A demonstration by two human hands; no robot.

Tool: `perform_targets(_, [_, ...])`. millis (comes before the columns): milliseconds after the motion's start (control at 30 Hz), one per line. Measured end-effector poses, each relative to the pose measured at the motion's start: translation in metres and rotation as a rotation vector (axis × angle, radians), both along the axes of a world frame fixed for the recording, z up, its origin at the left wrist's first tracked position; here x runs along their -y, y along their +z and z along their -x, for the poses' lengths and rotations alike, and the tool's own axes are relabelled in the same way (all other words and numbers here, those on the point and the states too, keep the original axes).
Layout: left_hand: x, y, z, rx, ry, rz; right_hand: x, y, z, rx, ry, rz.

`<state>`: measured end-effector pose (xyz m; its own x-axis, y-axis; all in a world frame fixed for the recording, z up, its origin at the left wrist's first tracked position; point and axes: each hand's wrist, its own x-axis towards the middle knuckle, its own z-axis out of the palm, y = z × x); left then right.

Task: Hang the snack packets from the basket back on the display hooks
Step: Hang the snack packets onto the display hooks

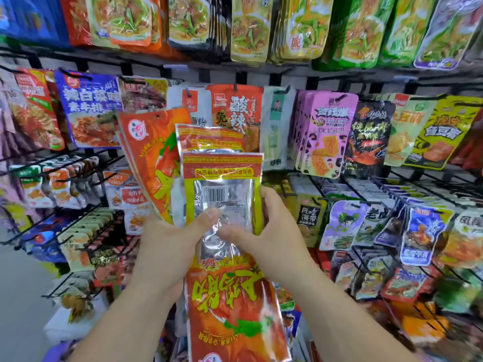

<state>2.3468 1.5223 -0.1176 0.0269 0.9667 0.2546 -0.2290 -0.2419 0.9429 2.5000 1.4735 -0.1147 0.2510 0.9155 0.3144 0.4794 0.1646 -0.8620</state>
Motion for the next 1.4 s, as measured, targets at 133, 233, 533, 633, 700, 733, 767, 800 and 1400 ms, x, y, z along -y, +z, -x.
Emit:
perform_targets(133, [0.02, -0.018, -0.002, -0.004, 0.017, 0.039, 0.02, -0.016, -0.002, -0.081, 0.027, 0.0])
perform_targets(233, [0.036, -0.031, -0.003, -0.031, -0.004, 0.078, 0.038, -0.026, -0.008, -0.115, 0.052, 0.026])
perform_targets(533, [0.12, -0.059, -0.045, -0.014, -0.007, 0.284, 0.118, -0.057, -0.052, -0.226, 0.006, -0.057])
perform_targets(633, [0.158, -0.069, -0.075, -0.015, 0.02, 0.312, 0.155, -0.072, -0.078, -0.107, -0.06, -0.087])
perform_targets(700, [0.185, -0.075, -0.097, -0.008, 0.021, 0.343, 0.181, -0.084, -0.096, 0.014, -0.103, -0.166])
perform_targets(733, [0.198, -0.079, -0.109, -0.003, 0.012, 0.349, 0.194, -0.09, -0.103, 0.106, -0.14, -0.222])
perform_targets(767, [0.21, -0.083, -0.12, -0.009, 0.008, 0.36, 0.208, -0.097, -0.111, 0.217, -0.196, -0.293])
perform_targets(800, [0.223, -0.086, -0.131, -0.021, 0.001, 0.368, 0.221, -0.106, -0.121, 0.347, -0.271, -0.37])
perform_targets(1400, [0.344, -0.111, -0.249, -0.362, -0.105, 0.266, 0.385, -0.123, -0.21, 0.059, -0.055, 0.241])
